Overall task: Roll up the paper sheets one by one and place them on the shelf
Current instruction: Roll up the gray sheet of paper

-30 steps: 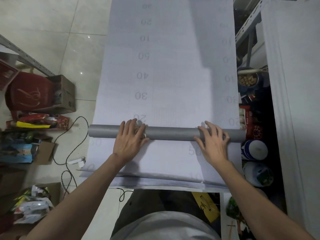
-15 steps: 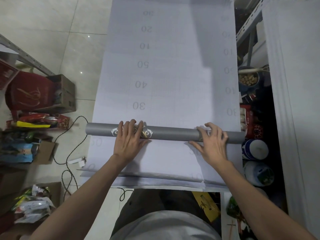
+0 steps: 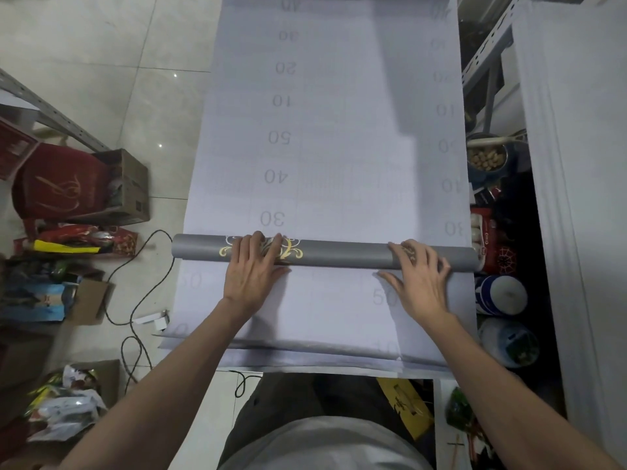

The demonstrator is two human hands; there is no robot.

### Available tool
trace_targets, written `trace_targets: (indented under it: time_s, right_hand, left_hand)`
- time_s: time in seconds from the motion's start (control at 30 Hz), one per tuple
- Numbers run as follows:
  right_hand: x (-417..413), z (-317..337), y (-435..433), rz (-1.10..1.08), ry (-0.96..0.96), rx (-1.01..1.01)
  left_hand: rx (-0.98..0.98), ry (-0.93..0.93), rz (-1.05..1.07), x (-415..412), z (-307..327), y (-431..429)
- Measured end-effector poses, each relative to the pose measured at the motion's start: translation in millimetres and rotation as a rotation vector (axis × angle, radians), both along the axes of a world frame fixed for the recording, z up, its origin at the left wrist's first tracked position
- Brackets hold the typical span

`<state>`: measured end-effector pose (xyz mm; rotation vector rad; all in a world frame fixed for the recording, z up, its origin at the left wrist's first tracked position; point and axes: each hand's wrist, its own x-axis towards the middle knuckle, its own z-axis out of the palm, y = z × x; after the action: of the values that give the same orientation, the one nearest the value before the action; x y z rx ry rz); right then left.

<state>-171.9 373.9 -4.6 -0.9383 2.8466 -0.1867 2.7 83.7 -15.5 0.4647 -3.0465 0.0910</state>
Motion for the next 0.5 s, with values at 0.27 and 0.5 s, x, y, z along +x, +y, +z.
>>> trace_targets:
  time_s: [0.27, 0.5]
  right_hand:
    - [-5.9, -3.7, -0.4, -0.053, -0.023, -0.052]
    - [-8.3, -1.0, -4.3, -0.031, -0.025, 0.077]
  left_hand:
    - [0.059, 0.067, -0.062, 1.6, 0.1, -9.3]
    - [0.056, -0.014, -0.001, -6.4, 12.0, -10.2]
